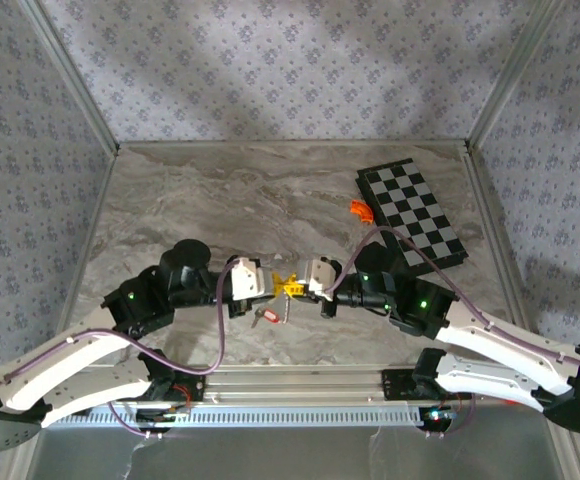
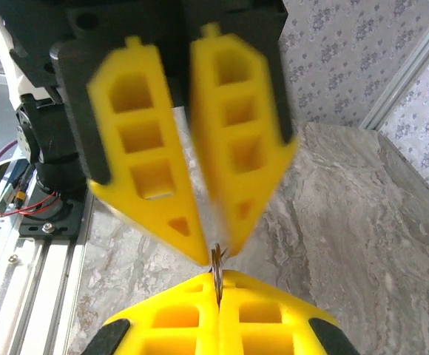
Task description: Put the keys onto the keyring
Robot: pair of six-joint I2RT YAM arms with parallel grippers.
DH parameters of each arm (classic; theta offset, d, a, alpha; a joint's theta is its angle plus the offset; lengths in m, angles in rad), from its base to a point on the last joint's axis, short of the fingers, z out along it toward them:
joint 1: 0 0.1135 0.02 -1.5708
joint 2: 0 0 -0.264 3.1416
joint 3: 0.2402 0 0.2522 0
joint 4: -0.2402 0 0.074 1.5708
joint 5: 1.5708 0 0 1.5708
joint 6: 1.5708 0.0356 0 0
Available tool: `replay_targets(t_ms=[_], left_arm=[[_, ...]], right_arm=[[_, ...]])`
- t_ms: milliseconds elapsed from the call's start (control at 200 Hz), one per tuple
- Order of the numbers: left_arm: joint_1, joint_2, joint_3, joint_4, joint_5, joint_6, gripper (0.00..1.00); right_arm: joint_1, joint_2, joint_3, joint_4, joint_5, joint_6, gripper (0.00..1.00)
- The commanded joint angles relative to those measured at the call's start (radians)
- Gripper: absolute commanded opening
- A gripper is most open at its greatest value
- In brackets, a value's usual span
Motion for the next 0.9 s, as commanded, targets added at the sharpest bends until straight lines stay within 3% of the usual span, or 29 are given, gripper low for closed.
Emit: replay_targets(t_ms=[0,165,340,640,900], left_arm=[[-0.006,-0.090,-0.068,0.162,-0.008,-0.064,0.23],[-0.006,-0.191,-0.178,0.293,-0.008,-0.147,0.22],[-0.006,-0.196,-0.208,0.335,0.024,-0.177,0.20],[-0.005,-0.154,-0.225,0.447,0.050,-0.194,0.20],[-0.006,-0.115,-0.215,0.486,0.083,-0.201,0.20]], right_arm=[[-0.010,-0.035,-0.011,0.059,-0.058,0.035,0.00],[-0.069,-0.058,-0.048,0.179,-0.192,0.144,0.00],[-0.122,-0.069,-0.088,0.308,-0.293,0.235,0.00],[-0.148,-0.066,-0.127,0.463,-0.399,0.339,0.00],[-0.151,-0.053,-0.134,0.491,-0.430,0.356,0.00]])
